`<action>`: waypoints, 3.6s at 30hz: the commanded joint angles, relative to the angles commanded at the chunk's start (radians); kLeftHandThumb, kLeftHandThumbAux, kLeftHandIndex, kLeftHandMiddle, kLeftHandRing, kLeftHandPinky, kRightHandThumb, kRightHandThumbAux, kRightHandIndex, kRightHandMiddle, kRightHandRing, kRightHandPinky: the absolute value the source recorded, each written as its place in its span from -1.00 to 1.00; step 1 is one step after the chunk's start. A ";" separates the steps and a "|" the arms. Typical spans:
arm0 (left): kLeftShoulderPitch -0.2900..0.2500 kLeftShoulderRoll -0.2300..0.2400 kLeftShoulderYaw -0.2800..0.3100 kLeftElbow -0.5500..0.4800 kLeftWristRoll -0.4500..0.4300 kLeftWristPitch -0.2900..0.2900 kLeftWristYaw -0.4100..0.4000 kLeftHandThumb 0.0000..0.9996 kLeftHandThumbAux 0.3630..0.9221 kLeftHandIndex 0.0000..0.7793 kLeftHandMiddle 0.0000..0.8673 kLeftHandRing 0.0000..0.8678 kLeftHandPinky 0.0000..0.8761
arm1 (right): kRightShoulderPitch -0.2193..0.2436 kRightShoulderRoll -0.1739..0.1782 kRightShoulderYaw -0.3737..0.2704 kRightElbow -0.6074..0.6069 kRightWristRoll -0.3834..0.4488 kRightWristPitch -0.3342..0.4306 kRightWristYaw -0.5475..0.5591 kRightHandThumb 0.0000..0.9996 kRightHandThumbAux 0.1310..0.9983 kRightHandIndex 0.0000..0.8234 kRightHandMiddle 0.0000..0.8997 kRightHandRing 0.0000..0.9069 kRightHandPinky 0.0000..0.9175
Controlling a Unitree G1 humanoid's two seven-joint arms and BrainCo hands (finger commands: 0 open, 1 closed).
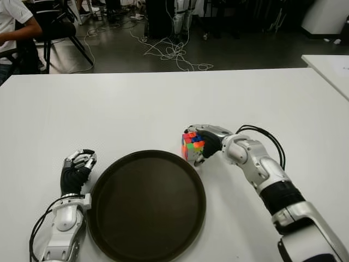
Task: Pick up the Rubik's Cube and put it in the plate
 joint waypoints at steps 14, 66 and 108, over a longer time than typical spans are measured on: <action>-0.004 0.003 -0.003 0.007 0.007 -0.016 0.001 0.41 0.22 0.14 0.88 0.92 0.92 | -0.053 0.005 0.014 0.061 -0.008 -0.048 -0.017 -1.00 0.60 -1.00 -1.00 -1.00 -1.00; 0.030 -0.021 -0.007 -0.078 0.001 0.067 0.003 0.41 0.23 0.14 0.85 0.91 0.91 | -0.098 0.027 0.041 0.127 -0.027 -0.054 -0.022 -1.00 0.72 -1.00 -1.00 -1.00 -1.00; 0.027 -0.038 -0.002 -0.028 0.007 -0.045 0.026 0.41 0.23 0.14 0.87 0.93 0.93 | -0.025 0.020 0.042 0.075 0.009 -0.022 0.040 -1.00 0.73 -1.00 -1.00 -1.00 -1.00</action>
